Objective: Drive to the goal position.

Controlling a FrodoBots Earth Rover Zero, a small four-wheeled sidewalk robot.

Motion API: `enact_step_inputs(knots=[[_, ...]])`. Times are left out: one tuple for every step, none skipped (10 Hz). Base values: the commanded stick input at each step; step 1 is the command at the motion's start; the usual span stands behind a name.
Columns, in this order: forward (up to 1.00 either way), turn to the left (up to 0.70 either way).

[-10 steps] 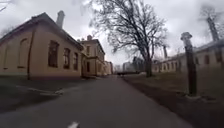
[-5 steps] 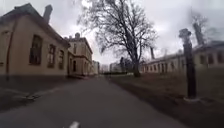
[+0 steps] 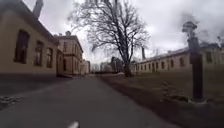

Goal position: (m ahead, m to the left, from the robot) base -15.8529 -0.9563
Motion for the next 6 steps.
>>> enact_step_inputs(knots=[[1.00,0.00],[1.00,0.00],[1.00,0.00],[1.00,0.00],[1.00,0.00],[1.00,0.00]])
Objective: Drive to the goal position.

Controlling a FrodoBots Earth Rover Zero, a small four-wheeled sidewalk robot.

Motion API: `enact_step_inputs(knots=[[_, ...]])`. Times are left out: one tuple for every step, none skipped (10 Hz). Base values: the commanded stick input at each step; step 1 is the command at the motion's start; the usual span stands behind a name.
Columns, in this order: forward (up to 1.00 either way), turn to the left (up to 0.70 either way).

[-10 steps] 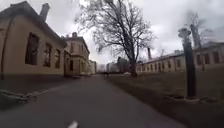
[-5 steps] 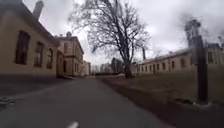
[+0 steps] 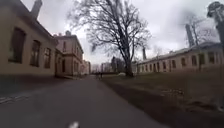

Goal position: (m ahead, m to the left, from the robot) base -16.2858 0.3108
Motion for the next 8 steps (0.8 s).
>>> enact_step_inputs(knots=[[1.00,0.00],[1.00,0.00],[1.00,0.00],[1.00,0.00],[1.00,0.00],[1.00,0.00],[1.00,0.00],[1.00,0.00]])
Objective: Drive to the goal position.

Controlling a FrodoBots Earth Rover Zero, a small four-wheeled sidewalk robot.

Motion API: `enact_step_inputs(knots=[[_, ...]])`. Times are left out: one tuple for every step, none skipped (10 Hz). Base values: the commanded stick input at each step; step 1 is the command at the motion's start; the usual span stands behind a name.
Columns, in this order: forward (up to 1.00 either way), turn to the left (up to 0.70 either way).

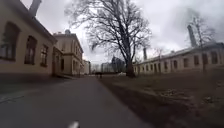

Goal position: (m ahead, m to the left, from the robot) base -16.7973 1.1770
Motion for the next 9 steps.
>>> enact_step_inputs(knots=[[1.00,0.00],[1.00,0.00],[1.00,0.05],[1.00,0.13],[1.00,0.21],[1.00,0.29],[1.00,0.36],[1.00,0.37],[1.00,0.31]])
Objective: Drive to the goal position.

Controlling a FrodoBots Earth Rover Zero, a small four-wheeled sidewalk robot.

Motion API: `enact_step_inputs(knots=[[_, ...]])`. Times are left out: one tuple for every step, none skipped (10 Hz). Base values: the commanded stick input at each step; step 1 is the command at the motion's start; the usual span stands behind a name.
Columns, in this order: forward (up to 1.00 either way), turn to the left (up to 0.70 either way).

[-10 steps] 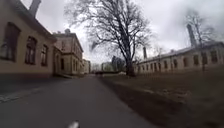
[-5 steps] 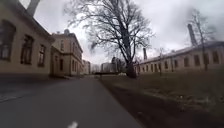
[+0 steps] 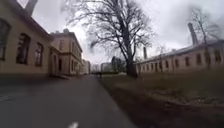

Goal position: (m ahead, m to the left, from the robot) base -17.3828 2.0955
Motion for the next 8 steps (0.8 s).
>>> enact_step_inputs(knots=[[1.00,0.23],[1.00,0.09],[1.00,0.00],[1.00,0.00],[1.00,0.00],[1.00,0.00],[1.00,0.00],[1.00,0.00]])
